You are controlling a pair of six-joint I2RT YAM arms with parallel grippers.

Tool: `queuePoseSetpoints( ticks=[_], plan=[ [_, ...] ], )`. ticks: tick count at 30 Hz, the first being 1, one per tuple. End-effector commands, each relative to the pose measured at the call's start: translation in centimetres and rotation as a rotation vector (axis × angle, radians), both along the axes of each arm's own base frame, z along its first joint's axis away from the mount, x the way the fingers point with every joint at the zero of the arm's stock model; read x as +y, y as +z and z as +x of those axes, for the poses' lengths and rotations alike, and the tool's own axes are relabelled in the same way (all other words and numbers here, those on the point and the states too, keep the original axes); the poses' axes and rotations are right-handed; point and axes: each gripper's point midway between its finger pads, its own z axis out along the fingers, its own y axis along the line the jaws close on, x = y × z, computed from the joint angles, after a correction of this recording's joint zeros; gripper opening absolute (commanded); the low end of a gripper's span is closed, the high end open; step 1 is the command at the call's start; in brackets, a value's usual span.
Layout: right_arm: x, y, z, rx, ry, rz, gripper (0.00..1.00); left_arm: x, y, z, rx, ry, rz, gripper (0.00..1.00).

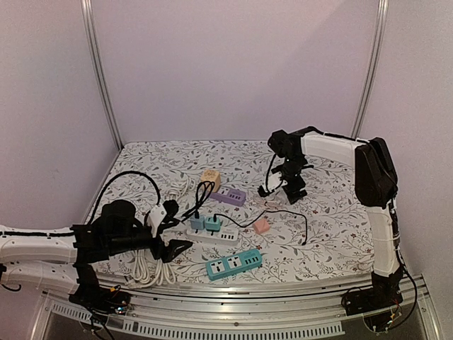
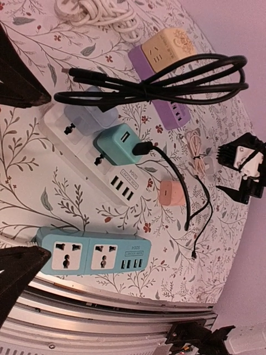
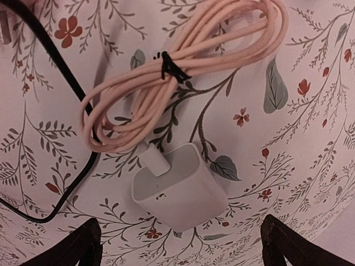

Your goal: Insert the plug

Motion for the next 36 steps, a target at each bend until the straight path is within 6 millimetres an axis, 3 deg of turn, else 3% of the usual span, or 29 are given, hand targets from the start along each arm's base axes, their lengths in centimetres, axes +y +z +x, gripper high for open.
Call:
queuePoseSetpoints(
  ticks=[1, 4, 10, 17, 21, 24, 28, 30, 33, 36],
  plan=[
    [1.2, -1.1, -0.5, 0.032, 0.211, -0.020, 0.99, 0.4, -0.4, 0.2, -0.002, 0.006, -0.003, 0.86],
    [0.6, -2.6, -0.8, 0.060, 0.226, -0.058, 0.97, 0.6, -0.5, 0.4, -0.002, 0.013, 0.003, 0.87],
    [1.3, -3.1, -0.3, 0.066, 0.208, -0.019, 0.78, 0.6, -0.6, 0.5, 0.002, 0.015, 0.003, 0.87],
    [0.8, -3.4, -0.7, 0.066, 0.198, -0.035, 0.37, 0.8, -0.5, 0.7, -0.003, 0.019, 0.003, 0.87],
    [1.1, -1.9, -0.2, 0.027, 0.149, 0.005, 0.15, 0.8, 0.3, 1.0, -0.025, 0.024, -0.010, 0.86],
    [2.8, 1.7, -0.6, 0.023, 0.092, 0.174, 0.10, 0.6, 1.9, 1.3, -0.116, -0.013, -0.004, 0.85],
    [3.8, 8.1, -2.2, 0.012, 0.031, 0.392, 0.08, 0.2, 5.0, 1.5, -0.287, -0.093, 0.016, 0.84],
    [3.6, 12.1, -3.3, -0.023, 0.014, 0.476, 0.08, -0.6, 6.5, 0.4, -0.399, -0.216, 0.042, 0.85],
    [3.4, 16.0, -5.4, -0.032, -0.001, 0.551, 0.05, -1.4, 9.0, -1.6, -0.634, -0.419, 0.113, 0.92],
    [4.5, 20.4, -8.3, 0.008, 0.000, 0.715, 0.00, -1.9, 12.1, -2.2, -0.794, -0.497, 0.153, 0.99]
  ],
)
